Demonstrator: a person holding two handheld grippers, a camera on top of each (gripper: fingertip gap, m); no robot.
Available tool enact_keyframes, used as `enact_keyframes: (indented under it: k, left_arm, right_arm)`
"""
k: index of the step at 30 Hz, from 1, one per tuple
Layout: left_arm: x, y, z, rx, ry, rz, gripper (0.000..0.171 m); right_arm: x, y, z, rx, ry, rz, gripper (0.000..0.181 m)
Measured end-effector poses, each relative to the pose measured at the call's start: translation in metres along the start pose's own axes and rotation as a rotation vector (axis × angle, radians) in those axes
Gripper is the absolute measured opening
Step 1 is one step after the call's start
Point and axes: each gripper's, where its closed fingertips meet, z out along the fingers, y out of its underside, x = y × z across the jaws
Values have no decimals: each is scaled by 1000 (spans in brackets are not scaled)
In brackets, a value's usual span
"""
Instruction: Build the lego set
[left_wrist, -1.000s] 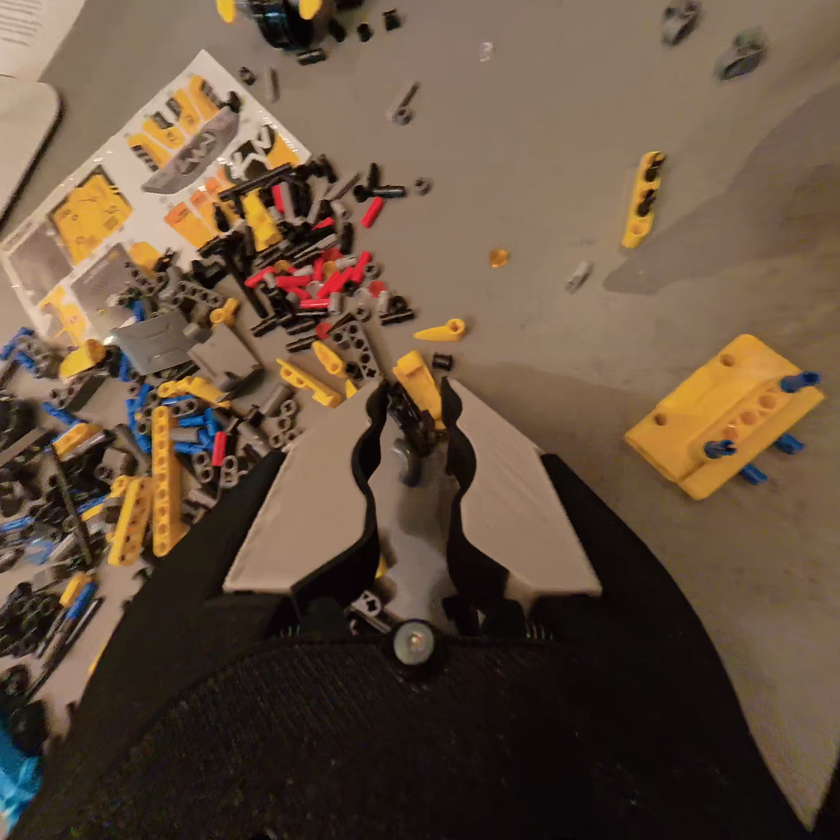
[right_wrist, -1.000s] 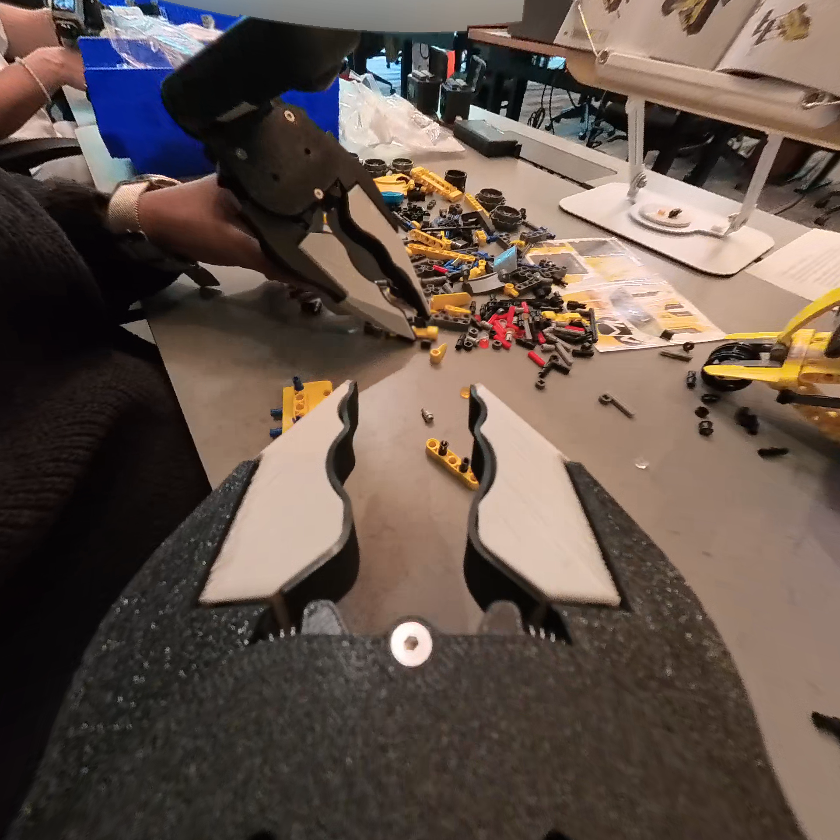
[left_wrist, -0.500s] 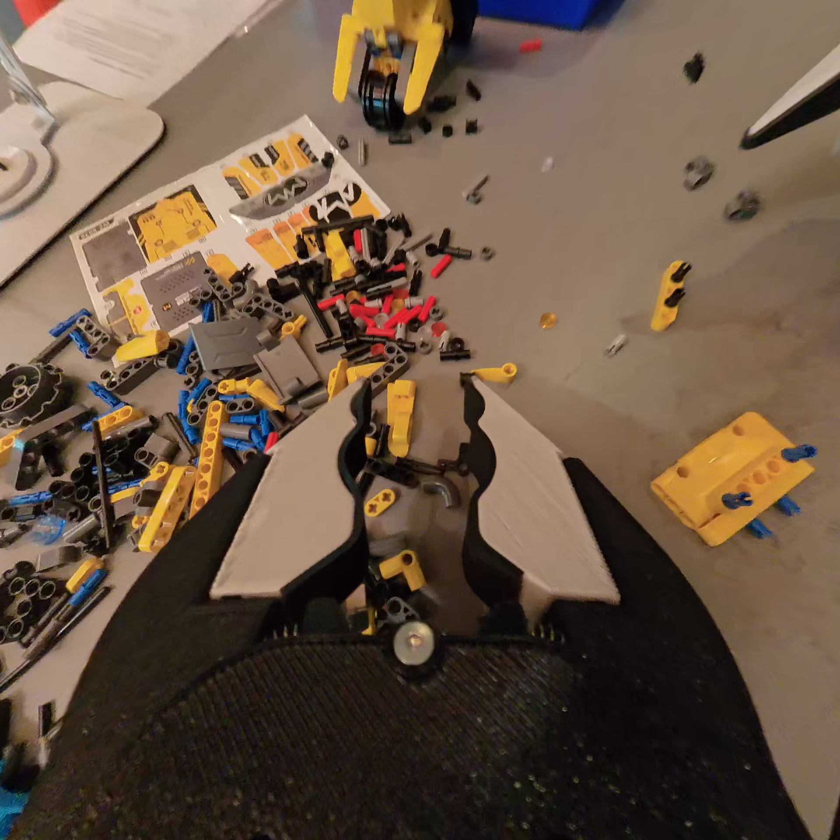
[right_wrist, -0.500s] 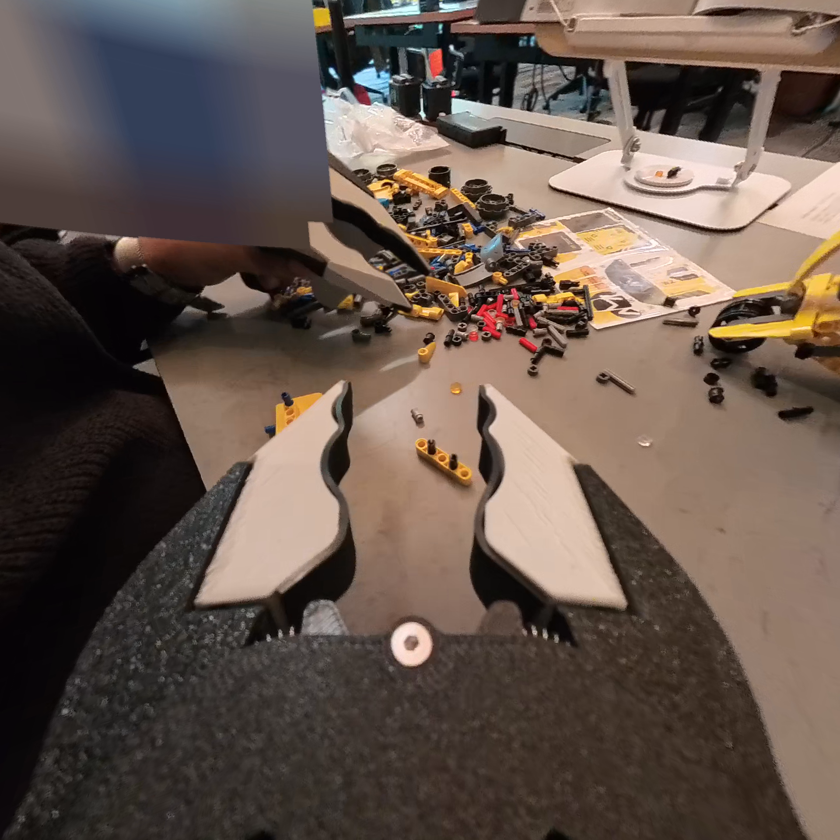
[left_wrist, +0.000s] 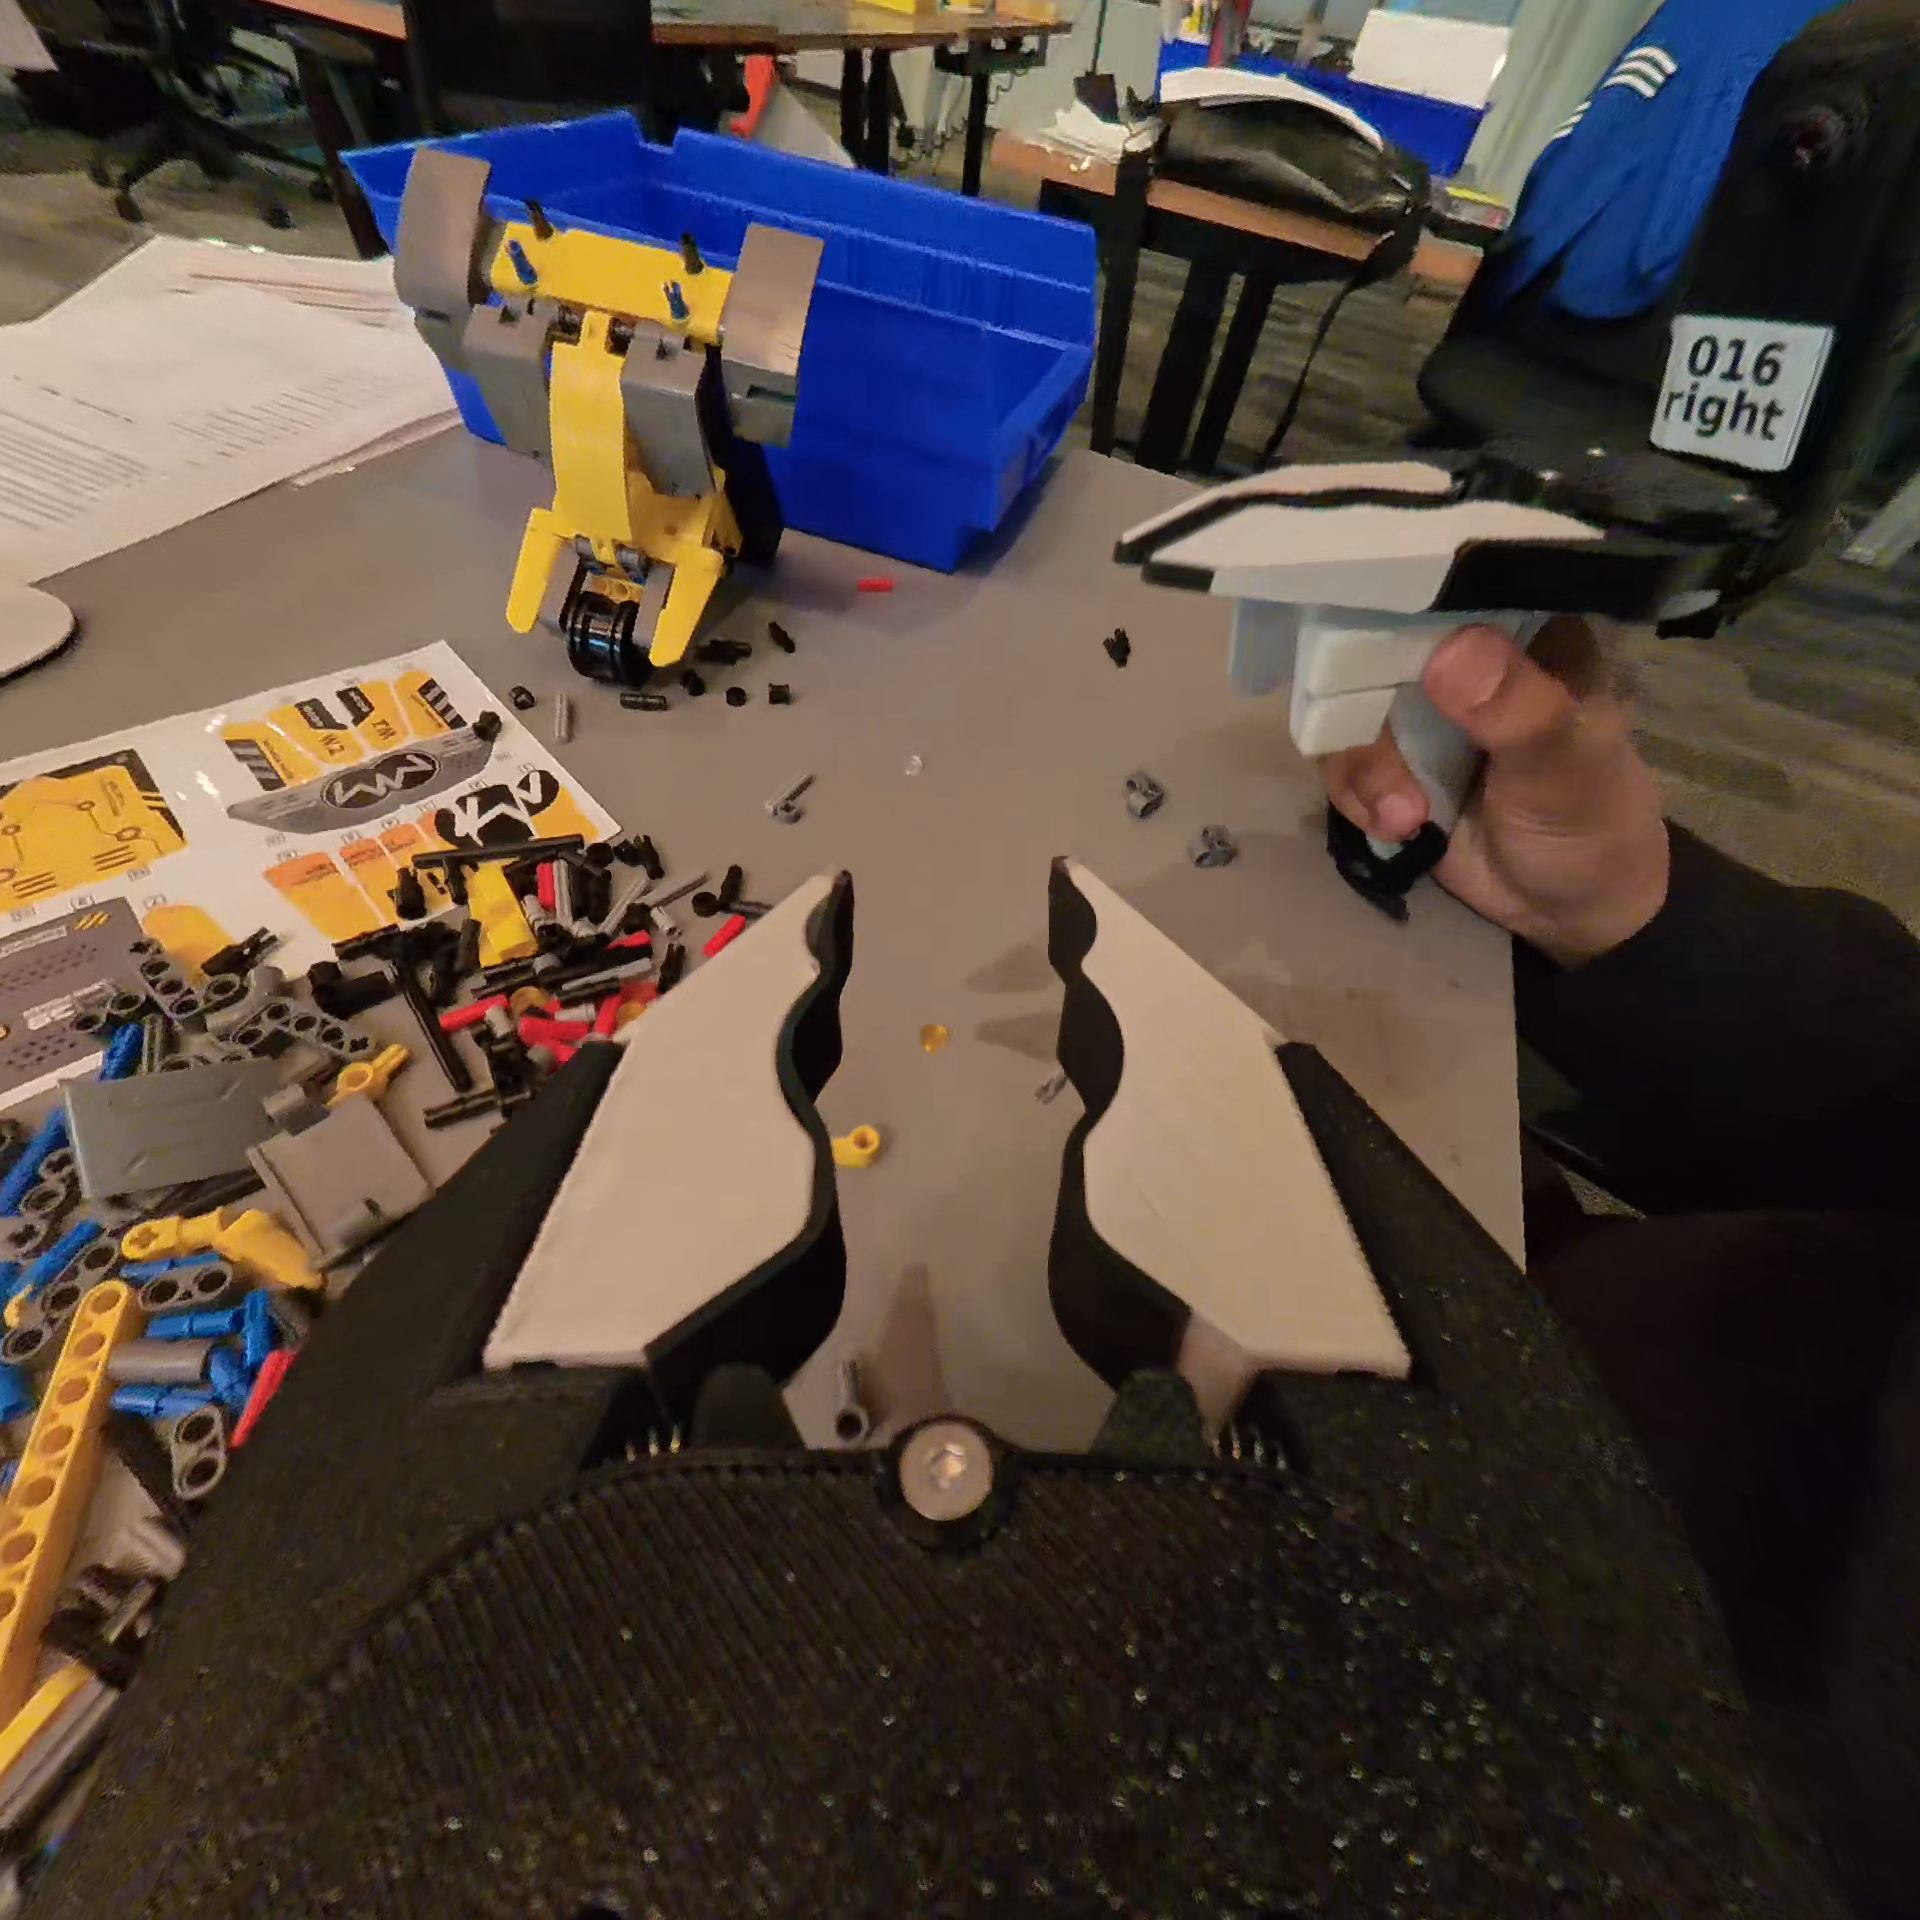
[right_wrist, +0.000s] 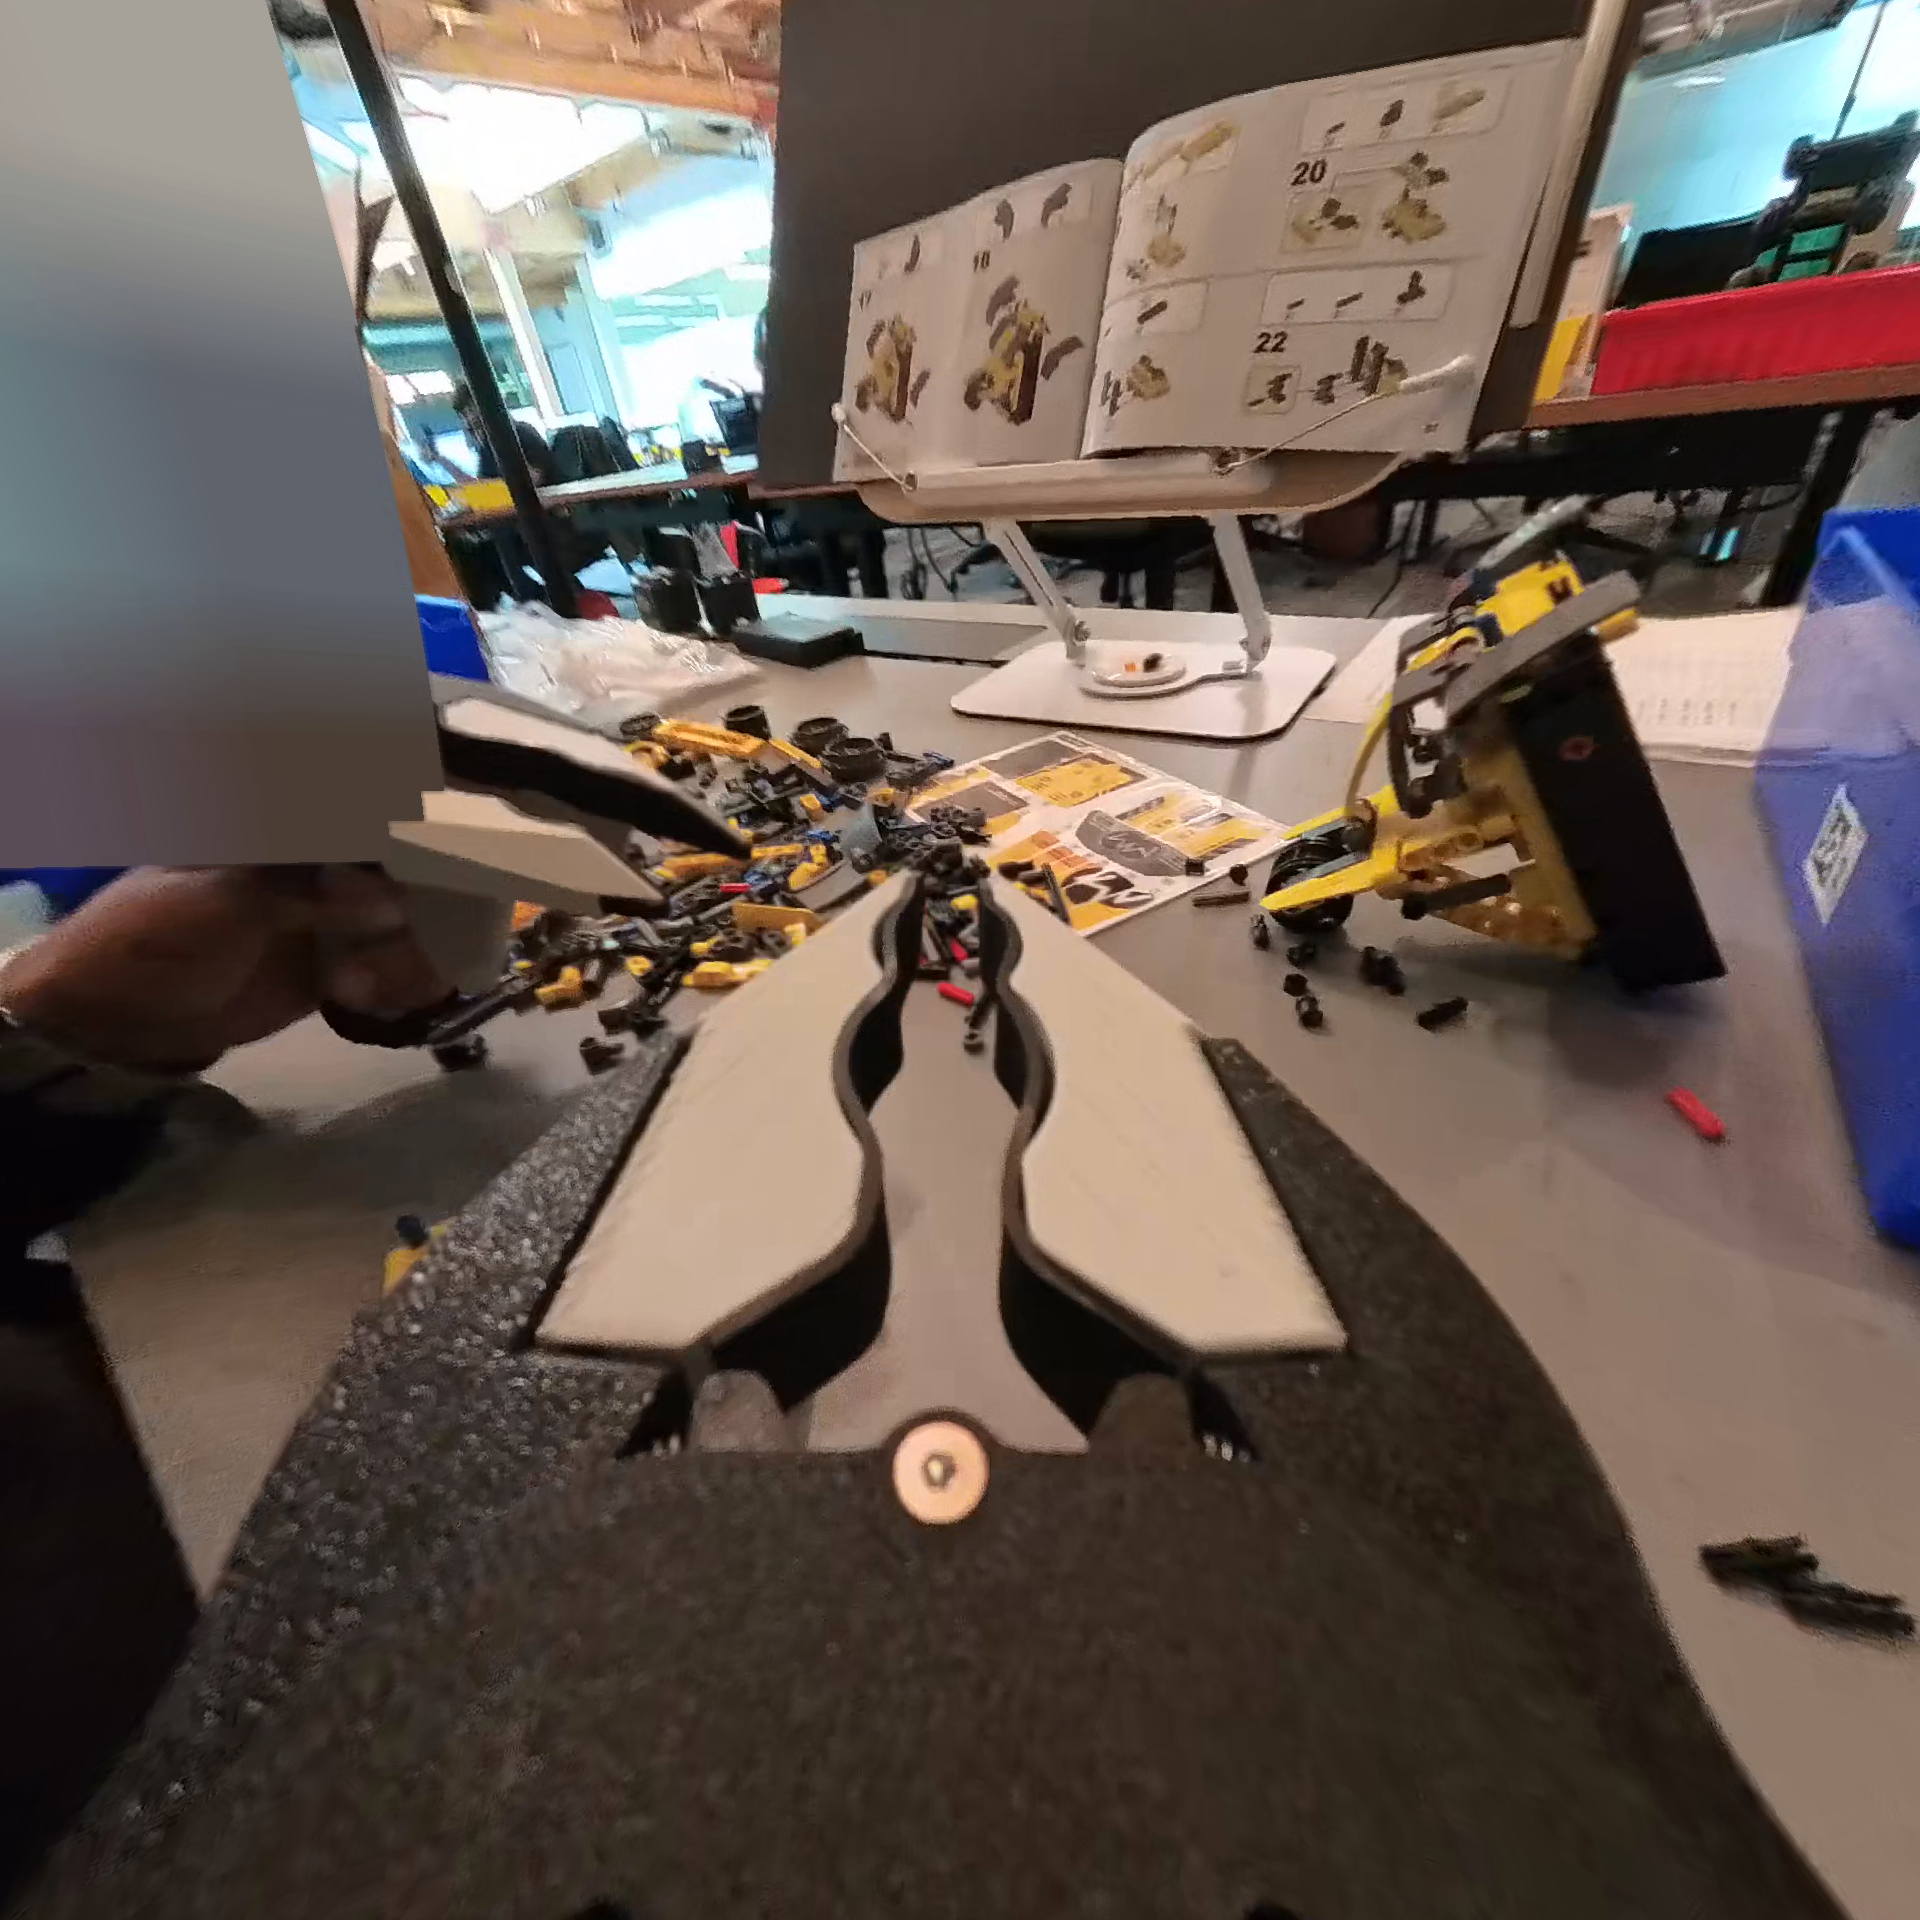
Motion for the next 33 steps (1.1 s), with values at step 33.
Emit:
enact_keyframes:
  k: [33]
  left_arm:
    - [-15, 19, 13, -64, -140, 70, 77]
  right_arm:
    - [-26, 19, 23, -118, 4, -308, 22]
